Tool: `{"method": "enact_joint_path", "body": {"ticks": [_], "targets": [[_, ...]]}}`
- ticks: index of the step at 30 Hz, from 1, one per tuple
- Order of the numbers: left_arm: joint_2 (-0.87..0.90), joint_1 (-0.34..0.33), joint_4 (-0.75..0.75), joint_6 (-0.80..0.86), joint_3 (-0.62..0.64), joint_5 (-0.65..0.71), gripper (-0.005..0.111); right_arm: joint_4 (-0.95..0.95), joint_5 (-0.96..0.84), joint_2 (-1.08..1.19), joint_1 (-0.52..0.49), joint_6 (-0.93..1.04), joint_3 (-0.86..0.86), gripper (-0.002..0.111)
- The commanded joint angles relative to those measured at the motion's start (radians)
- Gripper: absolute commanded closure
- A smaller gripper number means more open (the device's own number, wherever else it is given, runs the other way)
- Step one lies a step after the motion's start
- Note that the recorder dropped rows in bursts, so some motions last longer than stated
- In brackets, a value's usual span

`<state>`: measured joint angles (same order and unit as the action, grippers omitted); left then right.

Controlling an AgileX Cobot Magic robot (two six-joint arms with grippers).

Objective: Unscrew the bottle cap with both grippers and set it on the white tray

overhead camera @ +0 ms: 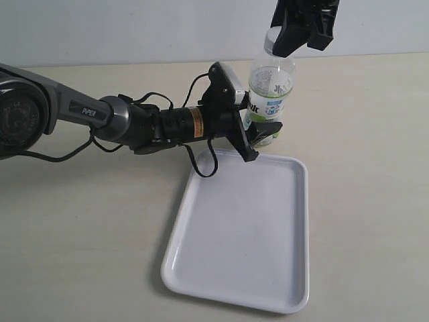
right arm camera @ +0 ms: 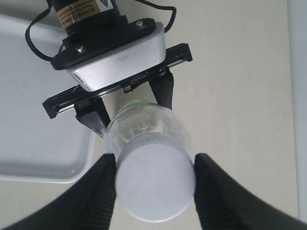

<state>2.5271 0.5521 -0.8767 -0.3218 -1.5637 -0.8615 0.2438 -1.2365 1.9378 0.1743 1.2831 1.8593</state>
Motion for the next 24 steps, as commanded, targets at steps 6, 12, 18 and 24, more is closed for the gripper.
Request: {"method": "enact_joint_path", "body": {"ticks": [6,12,18,24], "targets": [[-0.003,0.006,-0.007,0.001,-0.001,0.018,0.107,0.016,0.015,0.000,0.000,-0.029,0.006,0.063],[-0.003,0.006,-0.007,0.001,-0.001,0.018,0.107,0.103,0.015,0.000,0.000,-0.052,0.006,0.051],[-0.003,0.006,-0.007,0.001,-0.001,0.018,0.107,0.120,0.015,0.000,0.000,-0.083,0.006,0.044],[-0.003,0.006,-0.008,0.001,-0.001,0.014,0.107,0.120,0.015,-0.016,0.000,-0.085,0.006,0.043]]}}
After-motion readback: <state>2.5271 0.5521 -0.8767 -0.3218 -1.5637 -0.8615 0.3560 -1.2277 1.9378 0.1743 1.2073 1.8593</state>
